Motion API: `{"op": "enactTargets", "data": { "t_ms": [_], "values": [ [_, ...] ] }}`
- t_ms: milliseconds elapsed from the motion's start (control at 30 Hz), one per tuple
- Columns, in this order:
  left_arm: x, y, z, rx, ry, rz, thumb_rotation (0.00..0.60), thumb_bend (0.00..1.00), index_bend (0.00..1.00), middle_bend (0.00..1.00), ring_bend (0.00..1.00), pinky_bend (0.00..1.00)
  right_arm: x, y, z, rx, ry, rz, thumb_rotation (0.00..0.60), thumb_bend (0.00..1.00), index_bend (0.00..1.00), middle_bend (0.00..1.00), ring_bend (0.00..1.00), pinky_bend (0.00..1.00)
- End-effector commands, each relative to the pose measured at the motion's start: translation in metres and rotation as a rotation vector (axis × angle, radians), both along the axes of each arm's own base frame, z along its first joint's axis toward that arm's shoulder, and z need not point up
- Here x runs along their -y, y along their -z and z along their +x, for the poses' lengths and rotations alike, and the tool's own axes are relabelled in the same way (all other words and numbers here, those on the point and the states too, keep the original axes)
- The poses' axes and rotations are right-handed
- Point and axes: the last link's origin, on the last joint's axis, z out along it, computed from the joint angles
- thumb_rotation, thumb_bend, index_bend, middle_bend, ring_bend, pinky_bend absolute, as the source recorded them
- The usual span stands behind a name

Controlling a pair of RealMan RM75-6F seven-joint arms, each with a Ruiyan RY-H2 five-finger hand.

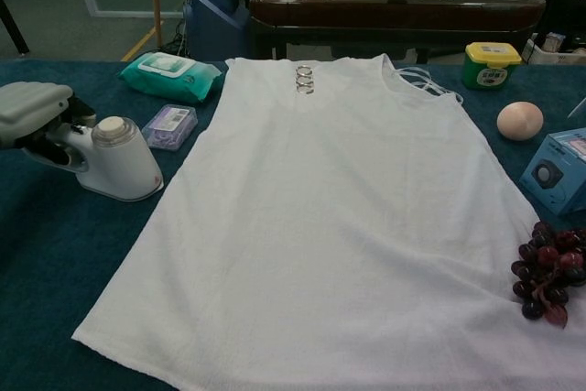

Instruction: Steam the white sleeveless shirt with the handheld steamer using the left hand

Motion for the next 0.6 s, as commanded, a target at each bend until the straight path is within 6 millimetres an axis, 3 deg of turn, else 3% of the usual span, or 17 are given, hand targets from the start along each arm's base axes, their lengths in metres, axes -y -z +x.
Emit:
{"op": "enactTargets", "data": {
  "t_ms": [33,233,600],
  "values": [
    [0.001,0.0,-0.001,-0.008,0.005,-0.01,0.6,0.23,0.74,0.63,0.54,0.53,0.0,0.0,0.0,0.0,0.0,0.0,0.6,0.38,0.01,0.18,0.06,0.14],
    [0.003,-0.003,-0.005,0.018,0.008,-0.027,0.6,0.23,0.82,0.78,0.67,0.65,-0.001,0.003,0.0,0.001,0.001,0.013,0.6,0.38,0.01,0.18,0.06,0.14],
    [0.0,-0.021,-0.012,0.268,-0.092,-0.053,0.6,0.23,0.87,0.84,0.72,0.67,0.003,0.017,0.005,-0.004,-0.018,0.09,0.6,0.38,0.01,0.18,0.06,0.14]
  ]
}}
